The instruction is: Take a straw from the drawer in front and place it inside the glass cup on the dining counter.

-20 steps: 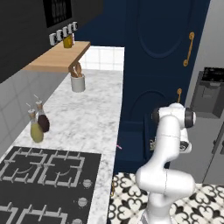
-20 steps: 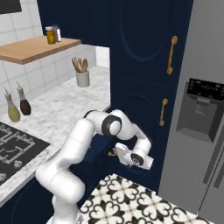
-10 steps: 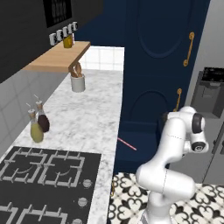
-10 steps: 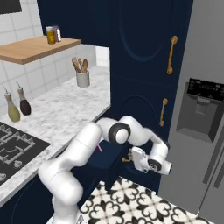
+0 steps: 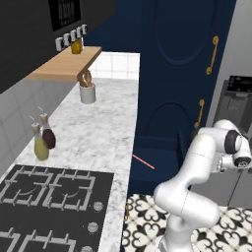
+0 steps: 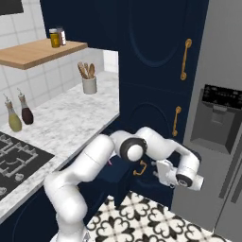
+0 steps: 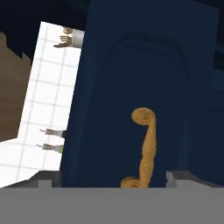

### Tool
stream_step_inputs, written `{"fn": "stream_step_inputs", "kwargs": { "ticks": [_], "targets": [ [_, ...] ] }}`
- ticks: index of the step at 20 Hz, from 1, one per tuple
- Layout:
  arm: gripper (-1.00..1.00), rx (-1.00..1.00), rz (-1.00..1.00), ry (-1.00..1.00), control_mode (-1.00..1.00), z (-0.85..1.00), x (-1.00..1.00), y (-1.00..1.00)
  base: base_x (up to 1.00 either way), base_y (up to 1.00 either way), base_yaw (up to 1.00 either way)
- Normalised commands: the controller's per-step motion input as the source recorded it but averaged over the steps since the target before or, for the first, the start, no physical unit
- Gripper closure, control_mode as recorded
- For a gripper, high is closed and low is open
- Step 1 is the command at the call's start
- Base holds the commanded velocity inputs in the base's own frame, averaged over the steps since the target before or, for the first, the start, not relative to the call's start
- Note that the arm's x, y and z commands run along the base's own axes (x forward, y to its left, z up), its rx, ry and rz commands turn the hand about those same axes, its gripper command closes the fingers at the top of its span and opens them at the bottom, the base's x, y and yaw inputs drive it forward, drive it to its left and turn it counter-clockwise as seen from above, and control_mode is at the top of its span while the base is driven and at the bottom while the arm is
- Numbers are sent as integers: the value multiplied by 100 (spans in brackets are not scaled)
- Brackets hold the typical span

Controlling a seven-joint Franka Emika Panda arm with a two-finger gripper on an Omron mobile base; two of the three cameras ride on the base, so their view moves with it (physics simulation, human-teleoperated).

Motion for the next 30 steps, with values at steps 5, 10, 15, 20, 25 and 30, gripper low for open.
{"fn": "stream_step_inputs", "kwargs": {
  "ticks": [5,10,15,20,25,30],
  "targets": [
    [-100,-25,-6,-16,-100,100,-34,52,0,0,0],
    [-100,-34,-7,-5,-100,100,-4,78,0,0,0],
    [-100,-35,-10,2,-100,89,2,85,0,0,0],
    [-100,-27,-10,23,-100,14,31,57,0,0,0],
    [-100,-18,-11,37,-100,-14,51,29,0,0,0],
    [-100,-18,-7,21,-100,-36,43,2,0,0,0]
  ]
}}
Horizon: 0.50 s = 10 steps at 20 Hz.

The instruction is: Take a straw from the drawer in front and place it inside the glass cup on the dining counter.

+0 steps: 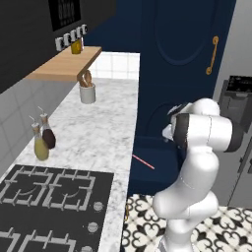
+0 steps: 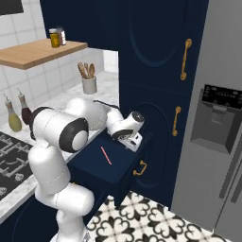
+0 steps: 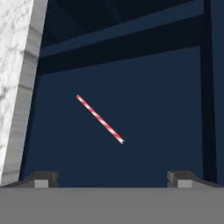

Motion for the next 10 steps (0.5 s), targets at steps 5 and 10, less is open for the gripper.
{"fn": "stream_step_inputs", "kwargs": {
  "ticks": [5,10],
  "targets": [
    [-100,-17,-4,16,-100,-62,23,0,0,0,0],
    [-100,-13,-2,10,-100,-62,15,0,0,0,0]
  ]
}}
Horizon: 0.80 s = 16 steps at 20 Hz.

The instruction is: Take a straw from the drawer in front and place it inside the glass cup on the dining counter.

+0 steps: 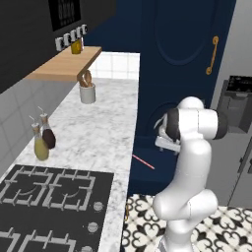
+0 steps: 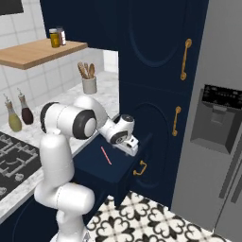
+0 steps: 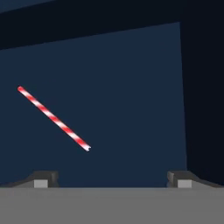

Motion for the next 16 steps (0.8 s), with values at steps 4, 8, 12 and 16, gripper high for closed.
{"fn": "stream_step_inputs", "kwargs": {
  "ticks": [4,8,12,16],
  "targets": [
    [-100,-14,0,5,-100,-57,22,0,0,0,0],
    [-100,-10,0,1,-100,-52,6,-13,0,0,0],
    [-100,-8,0,0,-100,-43,0,-54,0,0,0],
    [-100,-8,-2,0,-100,-23,-19,-97,0,0,0]
  ]
}}
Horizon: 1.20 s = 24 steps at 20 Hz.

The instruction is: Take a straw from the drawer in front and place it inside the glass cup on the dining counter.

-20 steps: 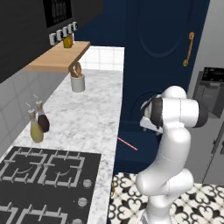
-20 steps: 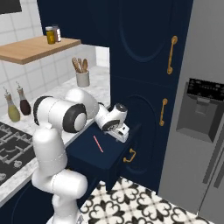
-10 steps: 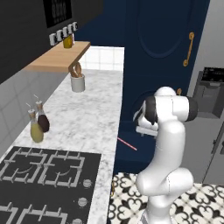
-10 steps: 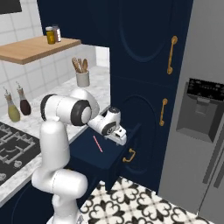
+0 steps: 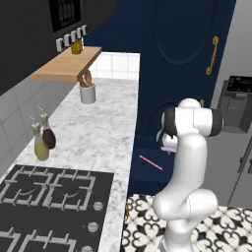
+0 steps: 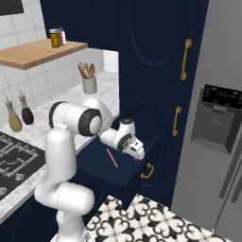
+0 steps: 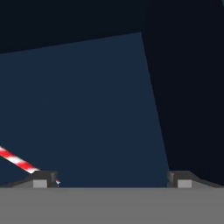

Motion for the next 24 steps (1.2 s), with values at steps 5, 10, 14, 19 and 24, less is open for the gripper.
{"fn": "stream_step_inputs", "kwargs": {
  "ticks": [5,10,14,19,24],
  "targets": [
    [-100,-4,-6,3,-100,-4,-35,-100,0,0,0],
    [-100,-3,-5,2,-100,4,-33,-97,0,0,0],
    [-100,0,1,-7,-100,66,-36,2,0,0,0],
    [-100,0,14,-6,-100,68,-13,95,0,0,0],
    [-100,-2,25,0,-100,9,29,90,0,0,0]
  ]
}}
